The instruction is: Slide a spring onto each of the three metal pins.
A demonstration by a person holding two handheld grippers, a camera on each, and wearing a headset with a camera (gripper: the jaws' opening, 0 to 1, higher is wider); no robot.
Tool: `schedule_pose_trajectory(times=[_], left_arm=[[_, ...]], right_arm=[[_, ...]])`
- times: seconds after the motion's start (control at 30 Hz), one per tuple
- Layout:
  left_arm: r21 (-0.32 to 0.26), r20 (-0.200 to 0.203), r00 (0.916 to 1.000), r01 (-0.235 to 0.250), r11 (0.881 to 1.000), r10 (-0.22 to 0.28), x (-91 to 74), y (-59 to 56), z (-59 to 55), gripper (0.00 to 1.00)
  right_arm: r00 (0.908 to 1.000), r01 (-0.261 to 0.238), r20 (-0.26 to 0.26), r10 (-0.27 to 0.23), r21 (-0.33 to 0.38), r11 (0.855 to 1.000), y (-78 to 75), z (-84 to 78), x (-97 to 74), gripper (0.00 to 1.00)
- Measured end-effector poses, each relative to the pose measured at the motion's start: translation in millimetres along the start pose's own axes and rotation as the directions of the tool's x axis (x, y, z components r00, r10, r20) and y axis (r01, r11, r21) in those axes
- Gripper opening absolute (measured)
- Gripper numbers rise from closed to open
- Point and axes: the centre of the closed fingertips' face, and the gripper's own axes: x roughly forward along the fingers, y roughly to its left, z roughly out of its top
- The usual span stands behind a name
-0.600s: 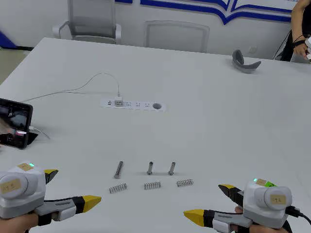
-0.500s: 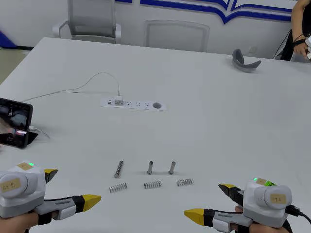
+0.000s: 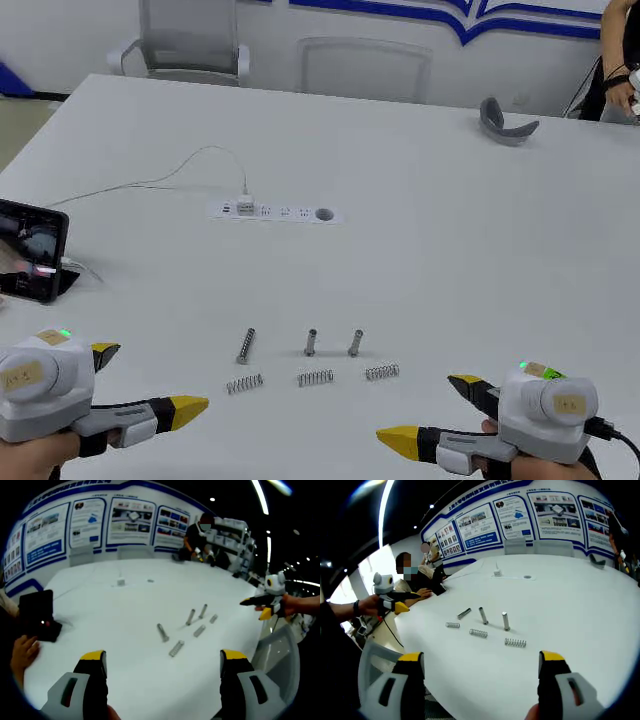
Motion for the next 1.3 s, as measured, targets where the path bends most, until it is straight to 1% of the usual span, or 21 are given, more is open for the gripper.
schedule_pose_trajectory(times=[0.4, 0.6, 0.83, 1.07, 1.3], left_arm=[[0.011, -0.006, 0.9999, 0.01, 1.0, -0.01, 6.9, -4.1, 4.5, 0.95], [0.017, -0.014, 0.9996, 0.023, 1.0, -0.023, 14.7, -6.6, 7.7, 0.94], [0.024, -0.026, 0.999, 0.037, 0.999, -0.036, 25.2, -8.6, 10.3, 0.94], [0.035, -0.031, 0.9981, 0.053, 0.998, -0.052, 33.5, -11.9, 15.6, 0.93], [0.039, -0.044, 0.9971, 0.064, 0.997, -0.062, 42.5, -10.3, 17.1, 0.91]], right_arm=[[0.9999, -0.01, -0.007, 0.01, -0.004, 1.0, 1.4, -0.1, 3.0, 0.96], [0.9999, -0.012, 0.0, 0.012, 0.001, 1.0, 1.9, 0.9, 4.6, 0.96], [0.9999, -0.016, -0.006, 0.016, 0.005, 1.0, 3.8, -2.6, 5.4, 0.96], [0.9999, -0.016, -0.006, 0.016, 0.009, 1.0, 3.5, -3.3, 4.8, 0.96], [0.9998, -0.02, -0.006, 0.02, 0.013, 1.0, 5.2, -3.2, 6.1, 0.95]])
